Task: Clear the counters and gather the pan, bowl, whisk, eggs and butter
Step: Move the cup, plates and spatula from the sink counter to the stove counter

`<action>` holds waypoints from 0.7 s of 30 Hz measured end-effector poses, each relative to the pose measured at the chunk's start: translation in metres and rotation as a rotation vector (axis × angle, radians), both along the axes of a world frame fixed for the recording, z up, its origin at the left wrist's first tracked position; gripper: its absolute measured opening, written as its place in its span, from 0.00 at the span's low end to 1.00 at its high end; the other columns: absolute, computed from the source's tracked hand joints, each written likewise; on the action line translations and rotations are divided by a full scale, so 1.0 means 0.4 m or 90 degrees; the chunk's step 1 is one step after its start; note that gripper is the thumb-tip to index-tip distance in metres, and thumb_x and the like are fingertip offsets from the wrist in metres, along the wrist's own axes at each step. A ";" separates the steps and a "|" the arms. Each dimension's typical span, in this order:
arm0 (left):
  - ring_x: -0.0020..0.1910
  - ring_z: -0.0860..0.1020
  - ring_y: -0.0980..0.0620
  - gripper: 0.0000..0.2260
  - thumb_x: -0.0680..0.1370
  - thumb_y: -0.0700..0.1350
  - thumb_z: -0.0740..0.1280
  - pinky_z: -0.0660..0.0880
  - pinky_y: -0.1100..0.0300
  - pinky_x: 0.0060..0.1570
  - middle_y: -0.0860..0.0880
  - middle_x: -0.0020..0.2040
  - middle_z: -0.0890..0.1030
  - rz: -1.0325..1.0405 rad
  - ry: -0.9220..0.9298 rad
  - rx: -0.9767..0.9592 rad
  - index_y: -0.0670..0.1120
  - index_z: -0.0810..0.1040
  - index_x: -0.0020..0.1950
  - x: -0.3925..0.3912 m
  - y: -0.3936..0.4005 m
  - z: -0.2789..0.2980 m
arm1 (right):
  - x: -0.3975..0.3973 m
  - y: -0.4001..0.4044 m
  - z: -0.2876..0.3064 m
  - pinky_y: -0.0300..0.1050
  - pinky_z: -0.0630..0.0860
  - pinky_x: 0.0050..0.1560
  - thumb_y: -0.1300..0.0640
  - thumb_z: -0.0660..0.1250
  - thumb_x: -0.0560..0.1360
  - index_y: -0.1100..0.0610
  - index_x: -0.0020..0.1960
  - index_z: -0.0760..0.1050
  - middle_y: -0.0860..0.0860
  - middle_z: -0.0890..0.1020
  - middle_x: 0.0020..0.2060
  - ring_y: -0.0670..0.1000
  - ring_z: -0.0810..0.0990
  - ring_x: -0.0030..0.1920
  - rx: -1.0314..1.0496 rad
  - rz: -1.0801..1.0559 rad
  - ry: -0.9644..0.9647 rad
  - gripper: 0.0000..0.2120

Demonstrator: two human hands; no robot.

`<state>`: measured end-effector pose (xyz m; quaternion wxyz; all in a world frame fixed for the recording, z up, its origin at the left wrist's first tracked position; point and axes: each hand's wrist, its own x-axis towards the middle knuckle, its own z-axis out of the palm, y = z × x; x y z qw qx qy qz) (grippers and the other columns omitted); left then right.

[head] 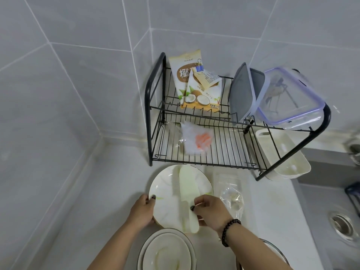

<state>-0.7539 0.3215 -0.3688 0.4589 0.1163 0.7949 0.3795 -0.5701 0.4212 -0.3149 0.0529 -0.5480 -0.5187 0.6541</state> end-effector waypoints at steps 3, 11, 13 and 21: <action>0.37 0.74 0.44 0.13 0.82 0.49 0.60 0.78 0.45 0.44 0.45 0.37 0.74 -0.038 0.094 -0.017 0.43 0.70 0.41 0.004 0.008 -0.009 | 0.023 0.000 0.000 0.51 0.81 0.45 0.68 0.65 0.73 0.60 0.44 0.76 0.57 0.80 0.40 0.55 0.80 0.39 0.021 -0.005 0.001 0.05; 0.36 0.74 0.46 0.14 0.82 0.47 0.58 0.72 0.53 0.39 0.46 0.35 0.76 -0.057 0.207 0.000 0.42 0.71 0.40 0.027 -0.003 -0.019 | 0.062 -0.008 0.007 0.53 0.80 0.46 0.68 0.65 0.73 0.60 0.43 0.76 0.56 0.79 0.38 0.56 0.79 0.38 0.032 -0.014 0.014 0.05; 0.34 0.73 0.47 0.14 0.82 0.46 0.58 0.68 0.55 0.35 0.47 0.34 0.75 -0.058 0.223 0.002 0.42 0.70 0.39 0.031 -0.007 -0.019 | 0.068 -0.012 0.010 0.52 0.79 0.46 0.69 0.64 0.73 0.59 0.42 0.76 0.56 0.78 0.37 0.55 0.78 0.38 0.035 -0.014 0.018 0.07; 0.31 0.70 0.47 0.15 0.82 0.44 0.59 0.64 0.55 0.33 0.47 0.31 0.71 -0.028 0.255 0.036 0.43 0.65 0.35 0.050 -0.018 -0.008 | 0.085 -0.022 0.021 0.54 0.79 0.47 0.69 0.64 0.73 0.58 0.41 0.76 0.56 0.78 0.37 0.55 0.78 0.38 0.056 -0.008 0.008 0.08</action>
